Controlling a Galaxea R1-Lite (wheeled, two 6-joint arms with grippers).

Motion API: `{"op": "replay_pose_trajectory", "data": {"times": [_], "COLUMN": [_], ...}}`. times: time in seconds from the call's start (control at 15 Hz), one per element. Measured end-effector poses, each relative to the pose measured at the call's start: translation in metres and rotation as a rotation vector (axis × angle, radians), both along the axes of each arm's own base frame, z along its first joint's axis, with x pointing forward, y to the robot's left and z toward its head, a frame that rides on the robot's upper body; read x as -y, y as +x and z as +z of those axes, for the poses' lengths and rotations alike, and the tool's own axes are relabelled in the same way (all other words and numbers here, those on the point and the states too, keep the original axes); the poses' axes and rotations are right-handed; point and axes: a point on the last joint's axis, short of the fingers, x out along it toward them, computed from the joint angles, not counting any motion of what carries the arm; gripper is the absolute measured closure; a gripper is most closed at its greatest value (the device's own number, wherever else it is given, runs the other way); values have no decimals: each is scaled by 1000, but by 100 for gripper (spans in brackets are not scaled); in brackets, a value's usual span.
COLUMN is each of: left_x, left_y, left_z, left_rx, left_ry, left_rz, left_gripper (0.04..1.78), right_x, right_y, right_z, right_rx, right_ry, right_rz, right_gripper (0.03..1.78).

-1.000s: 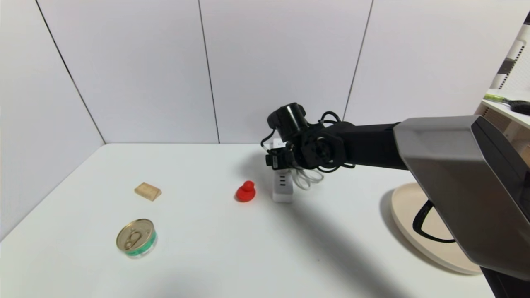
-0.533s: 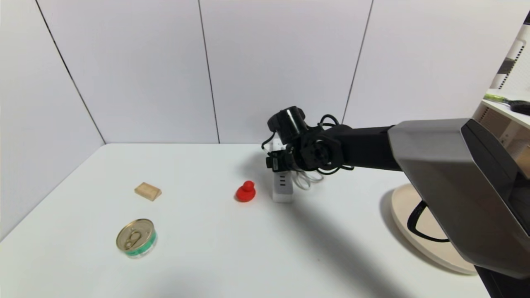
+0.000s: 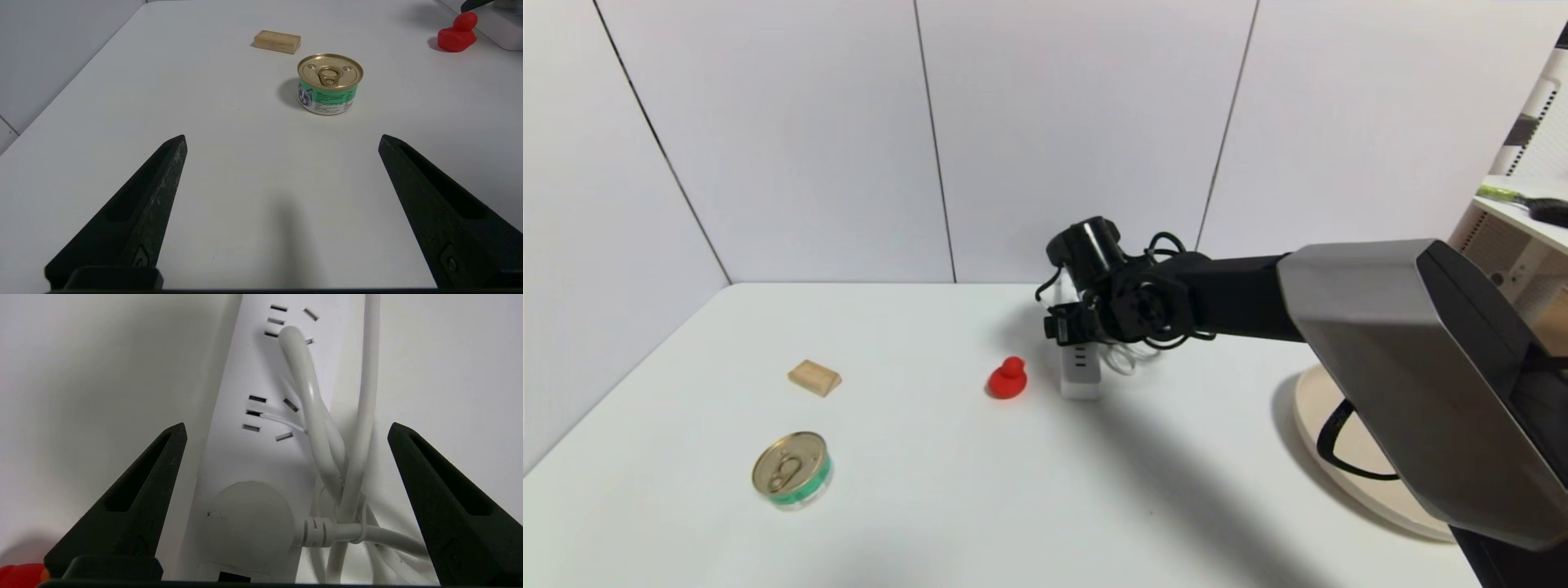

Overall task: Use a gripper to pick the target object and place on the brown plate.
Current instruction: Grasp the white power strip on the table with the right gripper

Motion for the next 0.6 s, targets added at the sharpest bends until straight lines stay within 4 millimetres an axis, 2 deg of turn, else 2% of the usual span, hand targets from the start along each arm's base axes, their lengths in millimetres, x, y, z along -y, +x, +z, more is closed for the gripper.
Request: {"op": "replay_pose_trajectory", "data": {"times": [0.07,0.2,0.33,0.47,0.6], "left_x": [0,0,0,0,0], "left_y": [0,0,0,0,0], "left_z": [0,0,0,0,0], "left_rx": [0,0,0,0,0], "left_ry": [0,0,0,0,0], "left_rz": [0,0,0,0,0], "left_gripper": [13,13,13,13,13], "right_x": [0,-1,-3,-4,-4], "right_y": [0,0,-1,-1,-1], "right_z": [-1,-2,-4,-6,-8], "right_rx": [-2,-5,-5,-10,-17], "right_ry": [-3,-8,-7,-11,-11], "right_rz": [3,6,8,8,8], "right_gripper": [11,48,73,89,95]}}
